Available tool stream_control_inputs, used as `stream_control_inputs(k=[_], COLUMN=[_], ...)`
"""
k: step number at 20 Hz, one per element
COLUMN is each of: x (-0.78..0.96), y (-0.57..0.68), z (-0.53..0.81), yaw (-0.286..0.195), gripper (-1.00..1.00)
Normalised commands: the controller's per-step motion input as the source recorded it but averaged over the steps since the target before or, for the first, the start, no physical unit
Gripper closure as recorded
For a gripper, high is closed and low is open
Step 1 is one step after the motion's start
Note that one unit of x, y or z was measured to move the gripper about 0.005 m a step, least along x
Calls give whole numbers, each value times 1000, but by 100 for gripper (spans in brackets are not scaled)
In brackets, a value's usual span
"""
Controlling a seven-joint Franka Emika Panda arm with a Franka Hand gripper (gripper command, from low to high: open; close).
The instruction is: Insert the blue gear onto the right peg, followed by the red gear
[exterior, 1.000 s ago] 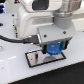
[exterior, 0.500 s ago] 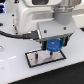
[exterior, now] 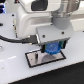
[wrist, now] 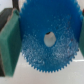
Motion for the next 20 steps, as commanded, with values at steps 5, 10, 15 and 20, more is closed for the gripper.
stream_control_inputs(k=[5,10,15,20], x=[272,205,167,97], y=[-4,10,-2,13], z=[-28,-69,-290,-140], yaw=[0,0,0,0], gripper=[100,100,100,100])
